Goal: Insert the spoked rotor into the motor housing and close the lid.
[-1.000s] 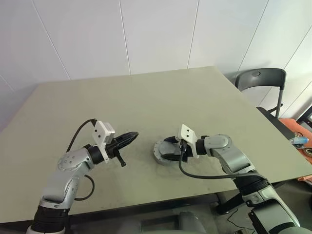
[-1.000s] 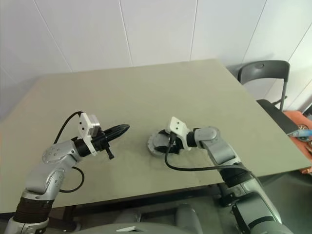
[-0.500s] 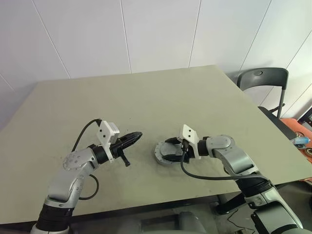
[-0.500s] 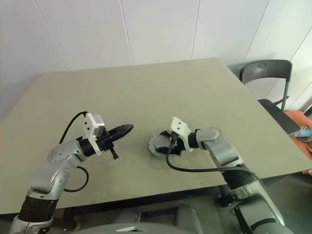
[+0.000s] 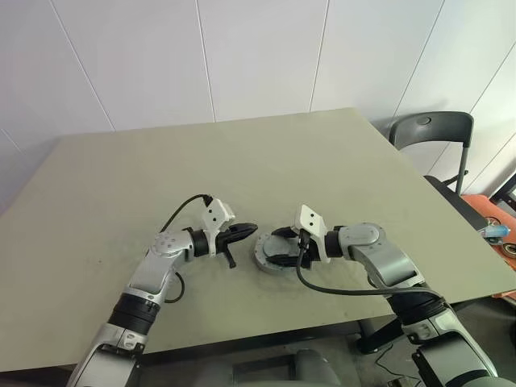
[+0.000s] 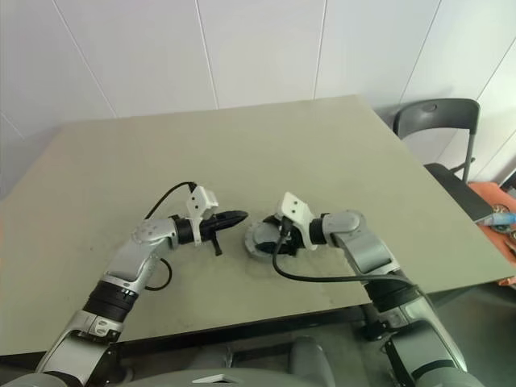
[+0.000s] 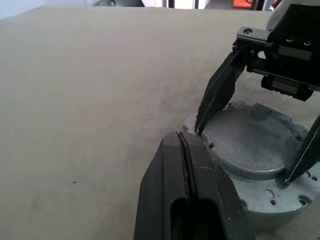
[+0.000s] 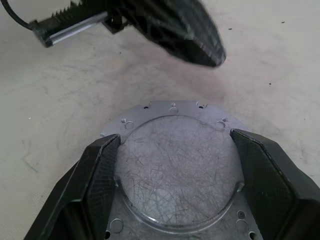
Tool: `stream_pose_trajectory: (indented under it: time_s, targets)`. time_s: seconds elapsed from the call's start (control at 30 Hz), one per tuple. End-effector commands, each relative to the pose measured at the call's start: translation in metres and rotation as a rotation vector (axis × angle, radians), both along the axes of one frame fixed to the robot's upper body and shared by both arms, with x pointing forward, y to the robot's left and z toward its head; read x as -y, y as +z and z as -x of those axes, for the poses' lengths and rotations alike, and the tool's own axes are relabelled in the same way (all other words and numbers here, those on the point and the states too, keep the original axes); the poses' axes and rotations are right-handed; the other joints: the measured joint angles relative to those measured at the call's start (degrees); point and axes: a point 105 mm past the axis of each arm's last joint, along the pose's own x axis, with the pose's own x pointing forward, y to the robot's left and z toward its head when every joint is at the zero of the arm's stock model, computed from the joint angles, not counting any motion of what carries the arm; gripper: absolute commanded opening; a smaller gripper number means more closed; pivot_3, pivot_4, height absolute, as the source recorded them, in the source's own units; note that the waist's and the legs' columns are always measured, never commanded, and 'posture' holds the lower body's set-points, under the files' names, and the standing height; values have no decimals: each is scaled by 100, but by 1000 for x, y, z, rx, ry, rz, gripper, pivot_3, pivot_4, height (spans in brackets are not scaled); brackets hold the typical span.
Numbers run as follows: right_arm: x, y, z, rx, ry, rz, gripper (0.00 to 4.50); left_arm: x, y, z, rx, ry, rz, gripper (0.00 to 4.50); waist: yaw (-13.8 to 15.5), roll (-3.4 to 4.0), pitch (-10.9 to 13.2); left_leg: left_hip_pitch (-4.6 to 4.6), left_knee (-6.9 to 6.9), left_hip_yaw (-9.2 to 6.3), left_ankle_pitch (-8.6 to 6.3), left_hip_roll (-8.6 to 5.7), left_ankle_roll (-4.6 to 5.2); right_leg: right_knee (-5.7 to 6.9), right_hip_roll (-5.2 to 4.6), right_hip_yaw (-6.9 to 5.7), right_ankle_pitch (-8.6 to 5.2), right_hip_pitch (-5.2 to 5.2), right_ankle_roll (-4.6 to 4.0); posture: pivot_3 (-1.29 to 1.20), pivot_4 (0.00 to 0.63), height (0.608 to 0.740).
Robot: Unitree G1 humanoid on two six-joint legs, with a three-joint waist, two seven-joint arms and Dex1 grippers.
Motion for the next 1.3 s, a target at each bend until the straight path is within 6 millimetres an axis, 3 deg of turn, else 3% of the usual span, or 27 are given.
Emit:
stream_pose_trajectory:
  time_s: [0.03,0.4,0.8,0.93,1.3]
  targets:
    - [4,-10,-2,-21,-36,38,3185,7,5,3,19,-90,-14,0,0,0,0,0,0,0,0,0,0,0,0,0,0,0,0,0,0,740]
    - [-2,-11,-5,-9,-40,36,3185,11,-26,9,-69,-166,-180,0,-22,-3,-3,38,-1,0,0,1,1,5,2,0,-5,36,-6,0,0,740]
    - [-4,-8,-5,-17,-51,34,3185,13,-32,17,-96,-206,-213,0,-41,-4,-4,73,-6,0,-1,3,1,1,2,0,-14,70,-18,0,0,740]
    - [-5,-6,-5,-27,-57,24,4458,13,-32,18,-100,-208,-214,0,-28,-4,-5,72,-6,0,-1,4,1,1,2,0,-14,68,-19,0,0,740]
    - [-2,12,-7,-64,-70,-56,4486,12,-31,19,-99,-206,-209,0,-8,-5,-5,65,-16,-1,-2,3,1,-11,0,-1,-15,64,-15,0,0,740]
